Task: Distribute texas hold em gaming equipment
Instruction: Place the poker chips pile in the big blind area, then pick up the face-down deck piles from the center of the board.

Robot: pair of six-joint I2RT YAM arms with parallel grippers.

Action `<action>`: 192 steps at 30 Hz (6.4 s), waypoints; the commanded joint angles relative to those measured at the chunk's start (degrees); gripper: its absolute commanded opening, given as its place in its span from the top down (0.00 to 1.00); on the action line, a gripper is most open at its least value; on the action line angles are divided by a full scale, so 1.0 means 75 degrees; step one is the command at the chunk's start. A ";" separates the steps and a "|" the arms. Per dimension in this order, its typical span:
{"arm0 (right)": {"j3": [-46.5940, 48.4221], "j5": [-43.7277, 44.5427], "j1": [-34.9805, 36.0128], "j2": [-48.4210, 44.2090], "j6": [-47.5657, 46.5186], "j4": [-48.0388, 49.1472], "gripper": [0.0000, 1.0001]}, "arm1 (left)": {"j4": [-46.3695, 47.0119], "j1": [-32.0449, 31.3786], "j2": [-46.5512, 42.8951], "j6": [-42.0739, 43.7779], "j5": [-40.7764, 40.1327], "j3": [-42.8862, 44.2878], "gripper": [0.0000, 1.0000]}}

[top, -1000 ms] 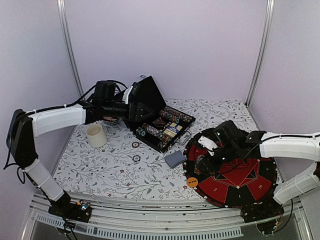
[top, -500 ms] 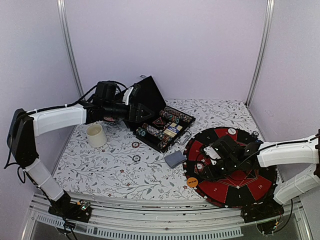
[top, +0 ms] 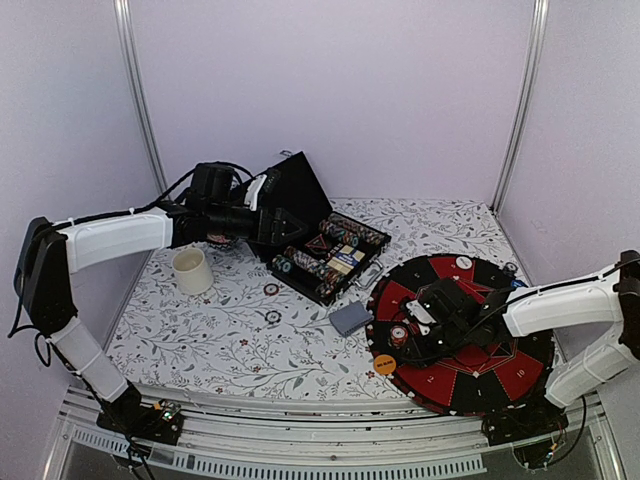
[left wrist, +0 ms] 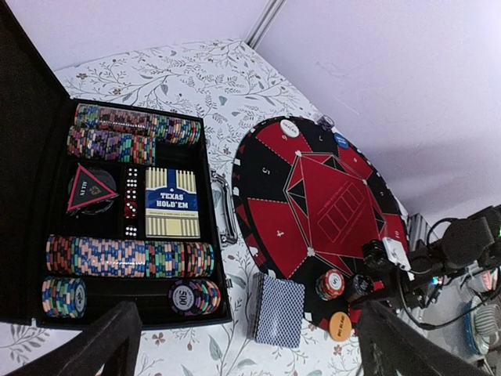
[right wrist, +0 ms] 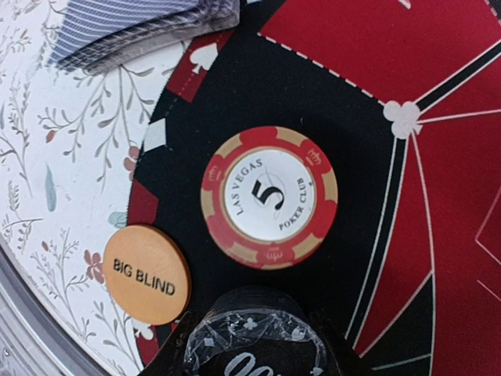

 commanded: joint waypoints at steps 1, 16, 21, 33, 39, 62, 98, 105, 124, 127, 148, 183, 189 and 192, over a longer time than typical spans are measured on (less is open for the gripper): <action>0.0048 0.0166 0.0013 0.0466 0.0226 0.0378 0.94 | -0.0049 0.0132 0.0032 0.0129 -0.0036 0.0193 0.02; 0.0283 0.0805 0.0131 -0.0223 0.0808 -0.0986 0.15 | -0.1155 -0.0490 0.0076 0.1613 -0.2075 0.0658 0.02; 0.0943 0.1419 0.0125 -0.1005 0.0787 -0.1903 0.01 | -0.1820 -0.1462 0.0539 0.2984 -0.2836 0.1173 0.02; 0.1542 0.0267 -0.1769 -0.2181 -0.0444 0.0100 0.01 | -0.2829 -0.2872 0.3045 0.4489 -0.2746 0.2765 0.02; 0.1735 -0.0546 -0.2566 -0.1668 -0.0793 0.0712 0.01 | -0.3471 -0.2917 0.3943 0.4771 -0.2579 0.3581 0.02; 0.1238 -0.0914 -0.2596 -0.1557 -0.1287 0.0997 0.01 | -0.3766 -0.2936 0.4482 0.4357 -0.2916 0.4285 0.02; 0.1318 -0.1058 -0.2595 -0.1624 -0.1390 0.0732 0.01 | -0.3335 -0.3313 0.3700 0.3910 -0.3315 0.3600 0.02; 0.1219 -0.1069 -0.2589 -0.1721 -0.1367 0.0731 0.01 | -0.3431 -0.3512 0.3504 0.3768 -0.3338 0.3318 0.02; 0.1177 -0.1127 -0.2593 -0.1803 -0.1414 0.0660 0.01 | -0.3181 -0.3580 0.3876 0.3762 -0.3746 0.2937 0.02; 0.1188 -0.1128 -0.2592 -0.1792 -0.1425 0.0658 0.01 | -0.3153 -0.3572 0.3903 0.3729 -0.3809 0.2953 0.02; 0.1184 -0.1130 -0.2596 -0.1809 -0.1436 0.0612 0.01 | -0.3020 -0.3403 0.4416 0.4007 -0.3423 0.2988 0.04; 0.1860 -0.3734 -0.3827 -0.0035 -0.0635 0.1146 0.01 | -0.2717 -0.3275 0.3070 0.4676 -0.3386 0.2053 0.48; 0.1879 -0.5495 -0.3804 0.0667 0.0018 0.2629 0.09 | -0.2754 -0.3255 0.2229 0.4837 -0.3364 0.1815 0.49; 0.2072 -0.6059 -0.3654 0.1114 0.0467 0.3201 0.12 | -0.2946 -0.3246 0.1995 0.4921 -0.3348 0.1913 0.49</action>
